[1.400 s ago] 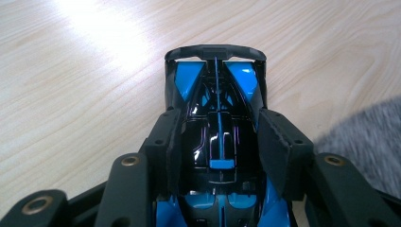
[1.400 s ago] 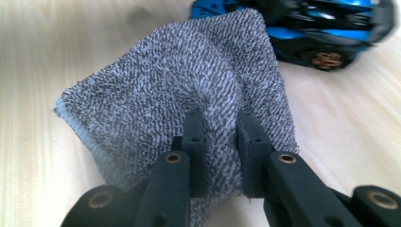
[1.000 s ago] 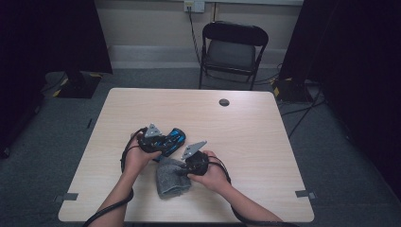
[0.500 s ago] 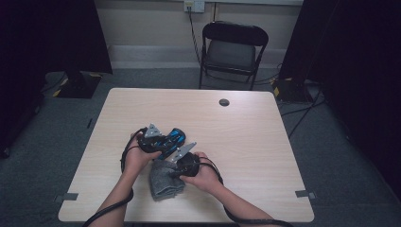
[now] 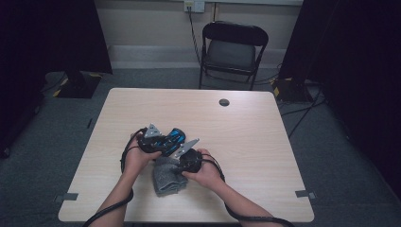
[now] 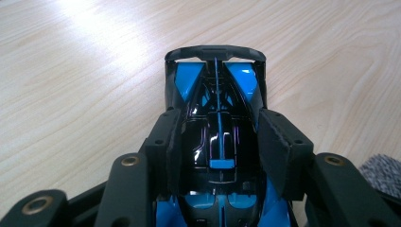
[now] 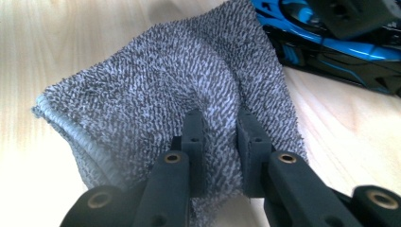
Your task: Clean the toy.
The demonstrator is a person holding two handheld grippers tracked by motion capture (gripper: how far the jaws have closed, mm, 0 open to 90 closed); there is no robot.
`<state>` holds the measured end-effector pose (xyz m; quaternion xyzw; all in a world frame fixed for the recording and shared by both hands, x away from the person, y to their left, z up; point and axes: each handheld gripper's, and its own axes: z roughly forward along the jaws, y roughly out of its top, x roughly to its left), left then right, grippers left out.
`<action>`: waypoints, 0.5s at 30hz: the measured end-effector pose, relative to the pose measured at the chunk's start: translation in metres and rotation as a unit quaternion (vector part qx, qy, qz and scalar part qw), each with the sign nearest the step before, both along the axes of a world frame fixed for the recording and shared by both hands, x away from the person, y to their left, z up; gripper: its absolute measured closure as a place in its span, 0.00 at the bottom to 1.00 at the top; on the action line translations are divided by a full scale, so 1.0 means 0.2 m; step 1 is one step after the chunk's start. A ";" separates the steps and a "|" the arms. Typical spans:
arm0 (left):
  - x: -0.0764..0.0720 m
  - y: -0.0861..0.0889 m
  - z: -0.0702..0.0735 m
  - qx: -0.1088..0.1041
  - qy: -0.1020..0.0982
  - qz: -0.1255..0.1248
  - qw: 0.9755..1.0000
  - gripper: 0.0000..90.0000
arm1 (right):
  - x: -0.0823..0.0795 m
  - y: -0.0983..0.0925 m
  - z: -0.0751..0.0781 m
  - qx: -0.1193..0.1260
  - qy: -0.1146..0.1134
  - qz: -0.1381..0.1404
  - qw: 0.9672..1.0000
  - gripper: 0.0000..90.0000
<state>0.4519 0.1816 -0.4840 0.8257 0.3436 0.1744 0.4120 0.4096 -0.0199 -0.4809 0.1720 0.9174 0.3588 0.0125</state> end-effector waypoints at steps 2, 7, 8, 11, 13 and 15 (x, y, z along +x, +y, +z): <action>0.00 0.00 0.00 0.000 -0.001 0.001 1.000 0.57 | 0.01 -0.01 0.00 0.001 0.000 -0.002 1.000 0.85; 0.00 0.00 0.00 0.000 0.000 0.000 1.000 0.57 | 0.02 -0.03 0.00 0.002 0.002 -0.009 1.000 0.85; 0.00 0.00 0.00 0.000 0.000 0.000 1.000 0.58 | 0.02 -0.03 0.00 0.001 0.000 -0.010 1.000 0.85; 0.00 0.00 0.00 0.000 0.000 0.000 1.000 0.58 | 0.04 -0.05 0.00 -0.001 0.000 -0.016 1.000 0.85; 0.00 0.00 0.00 0.000 0.000 0.000 1.000 0.58 | 0.05 -0.06 0.00 -0.002 -0.001 -0.020 1.000 0.85; 0.00 0.00 0.00 0.000 0.000 0.000 1.000 0.57 | 0.05 -0.07 0.00 -0.001 -0.001 -0.023 1.000 0.85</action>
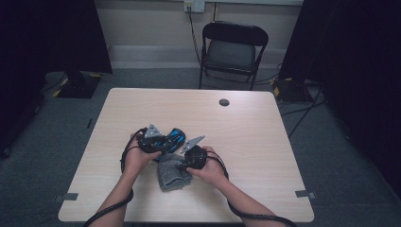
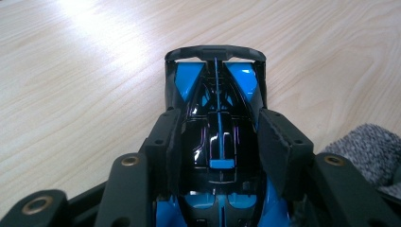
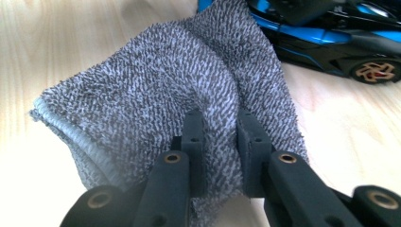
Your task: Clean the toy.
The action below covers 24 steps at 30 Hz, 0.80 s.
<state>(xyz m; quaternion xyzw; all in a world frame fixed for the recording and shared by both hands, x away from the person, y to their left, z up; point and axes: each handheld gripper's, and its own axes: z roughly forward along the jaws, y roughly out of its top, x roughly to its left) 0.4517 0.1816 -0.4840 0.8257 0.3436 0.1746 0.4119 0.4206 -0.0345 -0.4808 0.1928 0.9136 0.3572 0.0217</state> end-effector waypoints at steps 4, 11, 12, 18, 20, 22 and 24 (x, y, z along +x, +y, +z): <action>0.00 0.00 0.00 0.000 0.000 0.000 1.000 0.57 | 0.01 -0.02 0.00 0.002 0.002 -0.009 1.000 0.85; 0.00 0.00 0.00 0.000 -0.001 0.000 1.000 0.58 | 0.05 -0.07 0.00 0.002 0.003 -0.026 1.000 0.85; 0.00 0.00 0.00 0.000 -0.001 0.000 1.000 0.58 | 0.05 -0.07 0.00 0.002 0.003 -0.028 1.000 0.85; 0.00 0.00 0.00 0.000 -0.002 0.000 1.000 0.57 | 0.08 -0.11 0.01 -0.003 0.001 -0.045 0.999 0.85; 0.00 0.00 0.00 0.000 -0.001 0.001 1.000 0.58 | 0.10 -0.13 0.01 -0.003 0.002 -0.053 0.999 0.85; 0.00 0.00 0.00 0.000 -0.001 0.000 1.000 0.57 | 0.12 -0.15 0.00 -0.002 0.003 -0.060 0.998 0.85; 0.00 0.00 0.00 0.000 -0.001 0.000 1.000 0.58 | 0.13 -0.17 0.01 -0.003 0.002 -0.067 0.998 0.85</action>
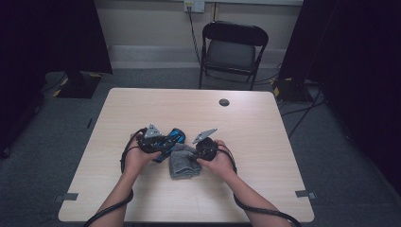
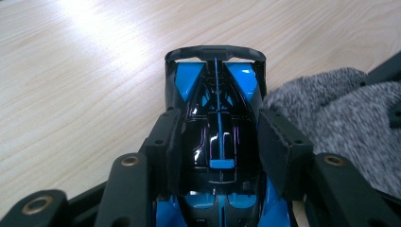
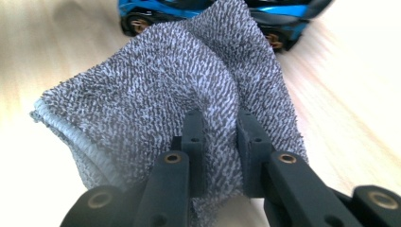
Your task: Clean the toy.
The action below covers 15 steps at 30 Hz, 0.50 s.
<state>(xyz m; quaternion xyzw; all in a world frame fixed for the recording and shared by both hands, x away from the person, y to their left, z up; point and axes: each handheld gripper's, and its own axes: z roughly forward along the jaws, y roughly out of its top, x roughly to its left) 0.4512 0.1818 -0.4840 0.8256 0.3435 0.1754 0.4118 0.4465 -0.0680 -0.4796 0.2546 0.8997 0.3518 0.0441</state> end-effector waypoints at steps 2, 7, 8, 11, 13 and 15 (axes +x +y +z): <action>0.00 0.00 0.00 -0.001 0.001 0.000 1.000 0.57 | 0.01 -0.01 0.00 0.001 0.000 -0.004 1.000 0.85; 0.00 0.00 0.00 -0.001 0.001 0.000 1.000 0.58 | 0.03 -0.03 0.00 -0.002 0.003 -0.013 1.000 0.85; 0.00 0.00 0.00 -0.001 0.001 0.000 1.000 0.58 | 0.04 -0.04 0.00 -0.004 0.000 -0.013 1.000 0.85; 0.00 0.00 0.00 -0.001 0.000 0.000 1.000 0.57 | 0.05 -0.05 0.01 -0.005 -0.001 -0.019 1.000 0.85; 0.00 0.00 0.00 0.000 0.001 0.000 1.000 0.57 | 0.06 -0.07 0.01 -0.006 0.000 -0.025 1.000 0.85; 0.00 0.00 0.00 0.000 0.001 0.000 1.000 0.58 | 0.07 -0.08 0.01 -0.006 0.000 -0.031 1.000 0.85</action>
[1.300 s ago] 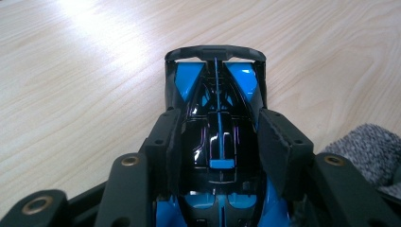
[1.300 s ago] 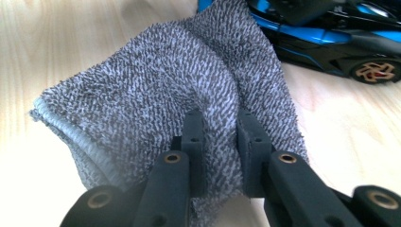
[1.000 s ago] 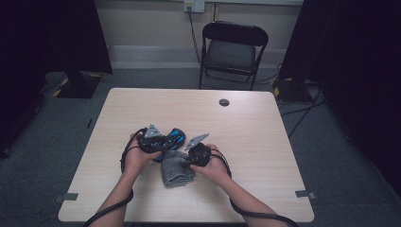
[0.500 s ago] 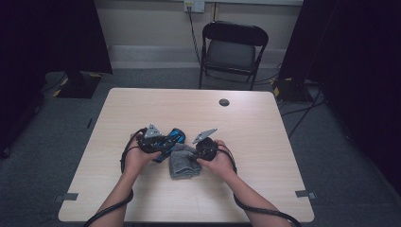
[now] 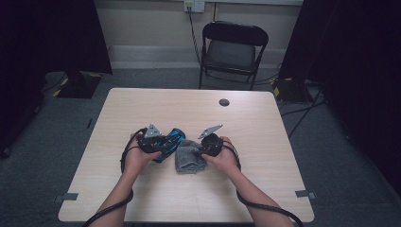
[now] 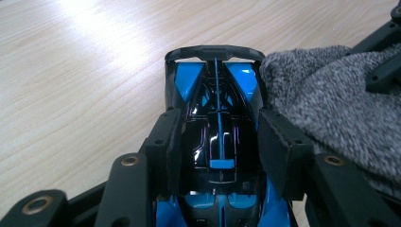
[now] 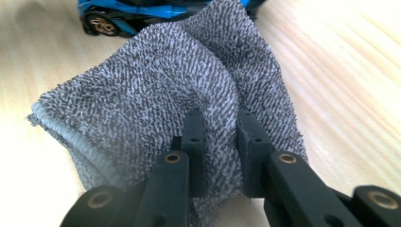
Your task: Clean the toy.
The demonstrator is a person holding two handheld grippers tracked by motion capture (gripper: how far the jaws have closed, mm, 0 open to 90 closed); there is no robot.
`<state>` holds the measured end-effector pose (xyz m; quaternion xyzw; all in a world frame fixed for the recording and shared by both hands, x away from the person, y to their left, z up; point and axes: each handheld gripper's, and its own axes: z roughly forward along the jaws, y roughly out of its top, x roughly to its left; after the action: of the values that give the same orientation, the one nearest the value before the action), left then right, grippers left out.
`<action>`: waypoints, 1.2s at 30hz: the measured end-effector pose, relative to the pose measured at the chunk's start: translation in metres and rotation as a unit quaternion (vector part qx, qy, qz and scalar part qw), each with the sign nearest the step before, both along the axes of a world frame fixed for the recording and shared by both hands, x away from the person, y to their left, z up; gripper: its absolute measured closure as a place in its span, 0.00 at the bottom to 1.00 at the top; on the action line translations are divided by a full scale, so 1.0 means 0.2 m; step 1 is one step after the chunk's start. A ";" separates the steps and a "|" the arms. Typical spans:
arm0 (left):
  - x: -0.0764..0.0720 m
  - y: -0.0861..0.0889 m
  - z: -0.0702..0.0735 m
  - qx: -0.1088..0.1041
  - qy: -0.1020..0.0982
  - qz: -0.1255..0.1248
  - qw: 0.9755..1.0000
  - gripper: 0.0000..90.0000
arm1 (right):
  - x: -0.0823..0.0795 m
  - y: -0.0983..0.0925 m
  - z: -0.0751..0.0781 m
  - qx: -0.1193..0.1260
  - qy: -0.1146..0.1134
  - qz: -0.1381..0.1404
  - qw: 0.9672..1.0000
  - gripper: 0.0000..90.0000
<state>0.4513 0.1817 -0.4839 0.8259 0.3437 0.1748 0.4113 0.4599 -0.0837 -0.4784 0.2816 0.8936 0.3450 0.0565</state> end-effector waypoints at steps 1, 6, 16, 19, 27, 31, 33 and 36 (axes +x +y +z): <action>0.00 0.00 0.00 0.000 0.000 0.000 1.000 0.58 | 0.00 -0.01 0.00 -0.001 0.001 -0.002 1.000 0.85; 0.00 0.00 0.00 0.000 0.001 0.000 1.000 0.58 | 0.02 -0.02 0.00 -0.001 0.001 -0.009 1.000 0.85; 0.00 0.00 0.00 0.000 0.001 0.000 1.000 0.58 | 0.05 -0.05 0.00 -0.001 -0.001 -0.025 1.000 0.85; 0.00 0.00 0.00 -0.001 0.001 0.001 1.000 0.57 | 0.06 -0.06 0.00 0.004 -0.002 -0.032 0.999 0.85; 0.00 0.00 0.00 -0.002 0.000 0.001 1.000 0.57 | 0.07 -0.13 0.02 0.009 -0.005 -0.050 0.999 0.85; 0.00 0.00 0.00 -0.004 -0.001 0.001 1.000 0.57 | 0.06 -0.14 0.04 0.014 -0.007 -0.043 0.999 0.85; 0.00 0.00 0.00 -0.004 -0.001 0.002 1.000 0.57 | 0.03 -0.14 0.05 0.017 -0.008 -0.035 0.999 0.85; 0.00 0.00 0.00 -0.005 -0.001 0.002 1.000 0.57 | 0.00 -0.13 0.06 0.020 -0.010 -0.021 1.000 0.85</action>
<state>0.4519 0.1812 -0.4845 0.8228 0.3464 0.1744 0.4153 0.4590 -0.1101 -0.4666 0.2985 0.8797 0.3641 0.0668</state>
